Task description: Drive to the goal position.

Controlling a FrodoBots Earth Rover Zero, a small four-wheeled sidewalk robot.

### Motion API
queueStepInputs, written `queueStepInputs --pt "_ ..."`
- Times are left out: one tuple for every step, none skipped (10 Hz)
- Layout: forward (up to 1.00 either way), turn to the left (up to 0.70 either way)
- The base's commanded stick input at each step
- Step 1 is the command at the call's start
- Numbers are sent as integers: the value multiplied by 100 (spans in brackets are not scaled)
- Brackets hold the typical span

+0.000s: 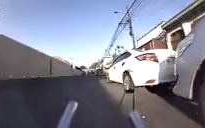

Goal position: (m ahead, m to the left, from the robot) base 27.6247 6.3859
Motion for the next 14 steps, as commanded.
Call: queueStepInputs --pt "85 0" --pt "85 0" --pt "85 0" --pt "85 -16" --pt "85 -33" --pt "85 -34" --pt "85 -34" --pt "85 -34" --pt "85 -34" --pt "85 -34" --pt "85 -2" --pt "85 0" --pt "85 0" --pt "85 0"
